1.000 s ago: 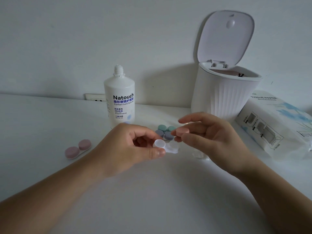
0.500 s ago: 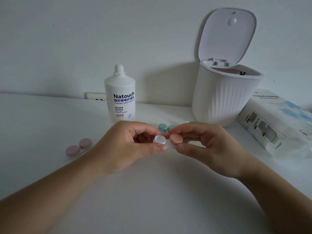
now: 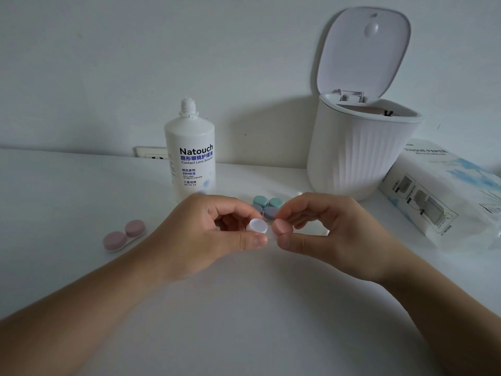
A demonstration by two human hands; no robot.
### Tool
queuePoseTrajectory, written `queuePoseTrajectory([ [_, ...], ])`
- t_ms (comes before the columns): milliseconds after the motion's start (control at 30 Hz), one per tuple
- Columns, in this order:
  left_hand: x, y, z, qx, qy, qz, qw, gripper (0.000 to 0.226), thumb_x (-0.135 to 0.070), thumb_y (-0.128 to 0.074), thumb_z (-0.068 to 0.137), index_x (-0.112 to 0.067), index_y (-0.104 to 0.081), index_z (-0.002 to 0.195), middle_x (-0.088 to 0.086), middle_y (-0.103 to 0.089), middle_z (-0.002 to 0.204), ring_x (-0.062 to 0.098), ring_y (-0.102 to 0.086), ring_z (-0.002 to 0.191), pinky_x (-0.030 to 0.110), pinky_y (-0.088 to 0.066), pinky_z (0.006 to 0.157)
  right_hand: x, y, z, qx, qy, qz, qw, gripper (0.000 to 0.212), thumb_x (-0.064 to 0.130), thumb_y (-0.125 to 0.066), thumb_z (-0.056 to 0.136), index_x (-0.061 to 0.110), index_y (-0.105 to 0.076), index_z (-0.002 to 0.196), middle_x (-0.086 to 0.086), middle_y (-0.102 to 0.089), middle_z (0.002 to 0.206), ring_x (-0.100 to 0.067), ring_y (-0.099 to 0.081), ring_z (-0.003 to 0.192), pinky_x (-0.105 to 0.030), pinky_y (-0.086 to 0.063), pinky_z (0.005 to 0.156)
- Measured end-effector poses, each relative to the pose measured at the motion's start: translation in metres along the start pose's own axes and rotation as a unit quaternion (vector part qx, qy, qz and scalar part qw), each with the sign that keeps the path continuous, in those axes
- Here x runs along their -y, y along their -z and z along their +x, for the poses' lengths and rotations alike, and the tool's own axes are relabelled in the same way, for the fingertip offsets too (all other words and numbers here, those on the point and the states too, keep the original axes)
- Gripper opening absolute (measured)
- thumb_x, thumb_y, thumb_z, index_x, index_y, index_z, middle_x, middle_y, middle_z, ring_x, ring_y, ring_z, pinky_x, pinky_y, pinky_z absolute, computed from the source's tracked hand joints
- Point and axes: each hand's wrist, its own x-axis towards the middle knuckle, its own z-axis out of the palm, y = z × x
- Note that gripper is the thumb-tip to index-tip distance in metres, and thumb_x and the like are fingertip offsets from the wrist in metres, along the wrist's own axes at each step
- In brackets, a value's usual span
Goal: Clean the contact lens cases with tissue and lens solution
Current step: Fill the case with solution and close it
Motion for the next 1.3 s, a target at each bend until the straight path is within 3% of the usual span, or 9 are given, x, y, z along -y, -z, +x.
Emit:
queuePoseTrajectory([
  [233,-0.0008,-0.0022,-0.0017,0.010,0.004,0.012,1.000,0.017,-0.038,-0.081,0.070,-0.036,-0.077,0.086,0.005,-0.071,0.082,0.008,-0.058,0.071,0.022,-0.047,0.069,0.0006,-0.0028,-0.0006,-0.006,0.007,-0.048,0.999,0.024,0.029,-0.088,0.072,0.023,-0.069,0.085,0.014,-0.073,0.083,-0.012,-0.066,0.081,-0.022,-0.050,0.079],
  [400,-0.0026,-0.0016,-0.0001,0.009,-0.010,-0.004,1.000,0.022,-0.041,-0.084,0.069,-0.031,-0.078,0.087,0.012,-0.068,0.080,0.012,-0.055,0.069,0.025,-0.045,0.067,0.0009,-0.0038,-0.0008,-0.011,0.001,-0.055,0.998,0.044,0.057,-0.084,0.065,0.032,-0.069,0.098,0.018,-0.071,0.090,-0.008,-0.067,0.085,-0.025,-0.051,0.079],
  [500,-0.0030,-0.0009,0.0008,0.007,-0.010,-0.014,1.000,0.019,-0.039,-0.086,0.071,-0.031,-0.079,0.086,0.015,-0.068,0.080,0.011,-0.054,0.068,0.024,-0.044,0.065,0.0005,-0.0012,-0.0014,0.002,0.006,-0.012,1.000,0.036,0.041,-0.078,0.081,0.035,-0.070,0.116,0.014,-0.074,0.100,-0.014,-0.069,0.094,-0.026,-0.052,0.087],
  [633,-0.0027,-0.0008,0.0004,0.003,-0.006,-0.023,1.000,0.018,-0.036,-0.086,0.071,-0.029,-0.079,0.087,0.013,-0.070,0.081,0.011,-0.056,0.070,0.024,-0.045,0.067,0.0021,-0.0019,-0.0029,-0.011,0.011,0.014,1.000,0.020,0.022,-0.077,0.088,0.031,-0.077,0.106,0.010,-0.076,0.096,-0.014,-0.069,0.088,-0.019,-0.052,0.083],
  [733,-0.0023,-0.0016,0.0004,0.000,0.001,-0.016,1.000,0.016,-0.034,-0.082,0.071,-0.031,-0.079,0.086,0.015,-0.070,0.083,0.014,-0.056,0.070,0.026,-0.045,0.067,0.0020,-0.0037,-0.0015,-0.021,0.002,-0.013,1.000,0.014,0.029,-0.081,0.083,0.026,-0.074,0.094,0.008,-0.074,0.088,-0.013,-0.069,0.082,-0.023,-0.054,0.079],
  [867,-0.0020,-0.0014,0.0006,-0.001,-0.001,-0.016,1.000,0.014,-0.034,-0.081,0.071,-0.032,-0.078,0.085,0.014,-0.068,0.079,0.012,-0.055,0.069,0.025,-0.044,0.066,0.0016,-0.0042,-0.0012,-0.004,-0.023,-0.035,0.999,0.042,0.056,-0.079,0.071,0.033,-0.067,0.104,0.018,-0.072,0.092,-0.009,-0.069,0.083,-0.023,-0.054,0.080],
  [1033,-0.0006,-0.0013,0.0012,-0.009,-0.005,-0.020,1.000,0.015,-0.034,-0.081,0.072,-0.031,-0.079,0.086,0.012,-0.071,0.081,0.012,-0.057,0.070,0.025,-0.046,0.067,0.0004,-0.0016,-0.0019,-0.002,-0.001,0.028,1.000,0.026,0.032,-0.076,0.083,0.033,-0.073,0.109,0.012,-0.076,0.100,-0.013,-0.071,0.091,-0.020,-0.053,0.085],
  [1167,0.0006,-0.0016,0.0009,-0.005,-0.010,-0.016,1.000,0.014,-0.033,-0.081,0.073,-0.031,-0.079,0.087,0.007,-0.072,0.078,0.010,-0.058,0.069,0.022,-0.046,0.066,-0.0003,-0.0047,-0.0003,-0.016,-0.023,0.004,1.000,0.033,0.048,-0.082,0.070,0.028,-0.068,0.093,0.007,-0.074,0.089,-0.013,-0.071,0.081,-0.027,-0.057,0.077],
  [1300,0.0011,-0.0010,0.0014,-0.007,-0.012,-0.036,0.999,0.015,-0.030,-0.081,0.073,-0.028,-0.079,0.088,-0.005,-0.071,0.074,0.005,-0.057,0.066,0.017,-0.046,0.065,-0.0011,-0.0031,-0.0015,0.007,-0.025,0.018,0.999,0.039,0.045,-0.080,0.074,0.033,-0.069,0.110,0.010,-0.074,0.096,-0.014,-0.071,0.086,-0.022,-0.054,0.083],
])
